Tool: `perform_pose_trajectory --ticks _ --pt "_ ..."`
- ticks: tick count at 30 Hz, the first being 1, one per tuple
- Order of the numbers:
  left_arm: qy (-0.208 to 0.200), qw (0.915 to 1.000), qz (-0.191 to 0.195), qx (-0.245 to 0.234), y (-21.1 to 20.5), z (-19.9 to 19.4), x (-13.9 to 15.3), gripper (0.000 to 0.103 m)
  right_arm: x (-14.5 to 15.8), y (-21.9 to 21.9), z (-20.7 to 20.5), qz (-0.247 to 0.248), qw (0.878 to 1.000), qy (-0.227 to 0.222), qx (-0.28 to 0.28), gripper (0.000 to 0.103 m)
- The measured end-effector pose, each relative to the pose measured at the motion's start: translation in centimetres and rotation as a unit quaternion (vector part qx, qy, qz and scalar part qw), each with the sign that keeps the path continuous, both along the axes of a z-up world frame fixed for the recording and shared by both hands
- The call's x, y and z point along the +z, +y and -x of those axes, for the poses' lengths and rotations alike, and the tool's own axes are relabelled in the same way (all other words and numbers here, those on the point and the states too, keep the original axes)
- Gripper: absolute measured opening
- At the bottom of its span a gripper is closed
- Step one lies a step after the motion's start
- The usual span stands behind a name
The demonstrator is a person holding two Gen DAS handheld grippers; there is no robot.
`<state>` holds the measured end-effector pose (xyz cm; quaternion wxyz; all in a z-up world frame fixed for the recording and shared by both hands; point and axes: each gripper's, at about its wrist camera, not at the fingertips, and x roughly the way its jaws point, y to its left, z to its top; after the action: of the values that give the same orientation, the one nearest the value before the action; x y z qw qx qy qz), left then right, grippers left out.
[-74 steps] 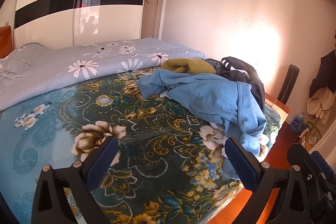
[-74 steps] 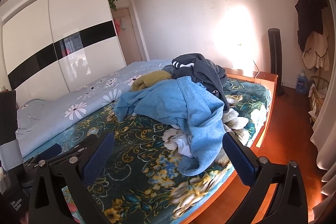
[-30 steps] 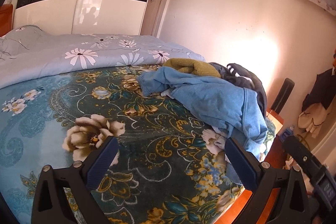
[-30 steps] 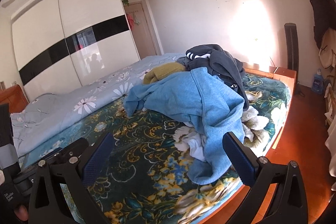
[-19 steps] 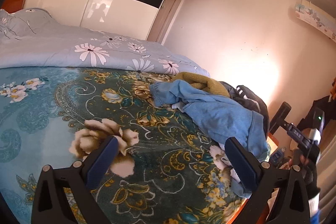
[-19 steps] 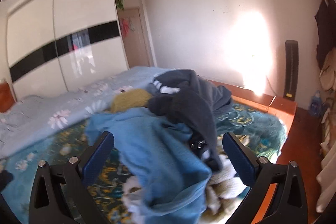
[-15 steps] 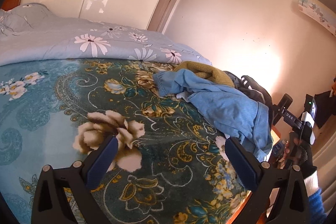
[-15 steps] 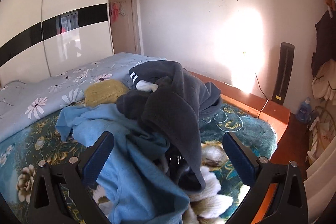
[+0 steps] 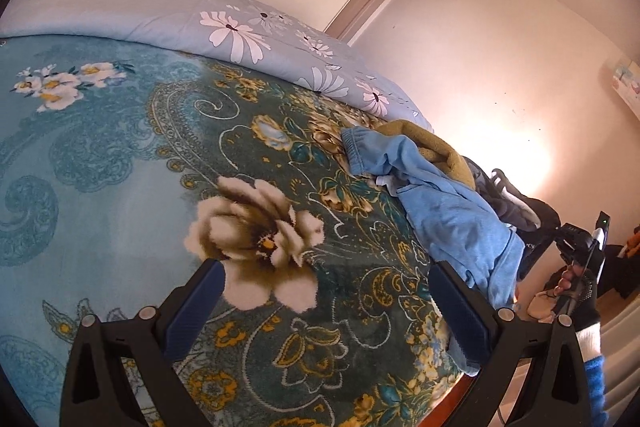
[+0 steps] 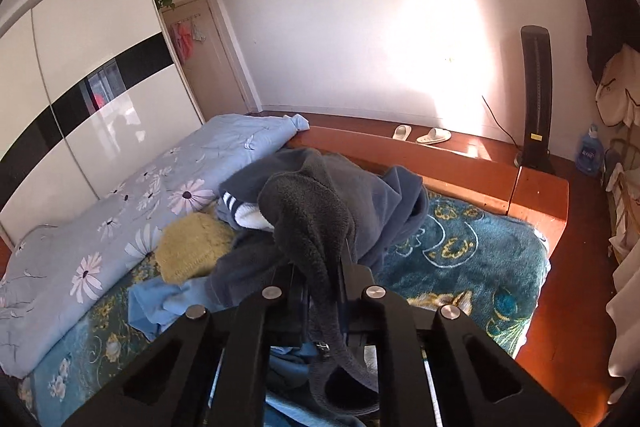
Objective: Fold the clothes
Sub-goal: 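Grasp the dark grey fleece jacket with the right tool and lift it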
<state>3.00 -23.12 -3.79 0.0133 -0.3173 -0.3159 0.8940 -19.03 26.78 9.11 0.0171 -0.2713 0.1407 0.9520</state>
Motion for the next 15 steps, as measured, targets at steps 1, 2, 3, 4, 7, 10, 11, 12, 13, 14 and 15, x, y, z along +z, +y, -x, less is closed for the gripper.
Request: perform_pose_trajectory --ticks 1,2,3,4,7,10,11,12,13,14,15 --pt "0.002 1.0 0.007 -0.001 -0.1 -0.4 0.3 0.103 1.2 -0.7 -0.4 -0.012 1.0 0.01 0.005 0.01" --pt "0.004 0.9999 0.013 -0.002 -0.3 -0.7 0.6 0.103 2.5 -1.3 -0.8 -0.023 0.999 0.021 0.013 0.007" --pt "0.006 0.9998 0.018 -0.003 -0.5 -1.0 0.9 0.103 3.8 -2.0 -1.2 -0.03 0.999 0.03 0.019 0.005" --pt "0.01 0.9998 0.018 -0.003 -0.7 -1.4 1.2 0.103 5.0 -2.6 -1.6 -0.034 0.998 0.038 0.023 0.005" --pt "0.024 0.9997 0.009 0.001 -1.8 -2.6 2.1 0.103 8.3 -4.0 -2.3 -0.042 0.997 0.052 0.028 0.005" --pt "0.04 0.9992 -0.002 0.004 -2.7 -3.9 2.8 0.103 9.8 -5.4 -2.7 -0.06 0.996 0.053 0.03 0.005" --pt "0.044 0.999 -0.001 0.005 -3.0 -4.2 3.1 0.103 10.2 -5.5 -3.1 -0.053 0.997 0.058 0.027 0.005" --pt "0.046 0.9989 0.001 0.007 -3.3 -4.6 3.3 0.103 10.5 -5.5 -3.3 -0.043 0.997 0.064 0.023 0.005" --pt "0.049 0.9988 0.004 0.008 -3.5 -5.0 3.6 0.103 10.9 -5.6 -3.6 -0.037 0.997 0.07 0.021 0.005" --pt "0.051 0.9986 0.007 0.01 -3.8 -5.4 3.9 0.103 11.5 -5.8 -3.9 -0.04 0.996 0.076 0.021 0.005" --pt "0.056 0.9983 0.007 0.012 -4.1 -5.8 4.2 0.103 12.1 -6.2 -4.3 -0.047 0.995 0.082 0.022 0.005"
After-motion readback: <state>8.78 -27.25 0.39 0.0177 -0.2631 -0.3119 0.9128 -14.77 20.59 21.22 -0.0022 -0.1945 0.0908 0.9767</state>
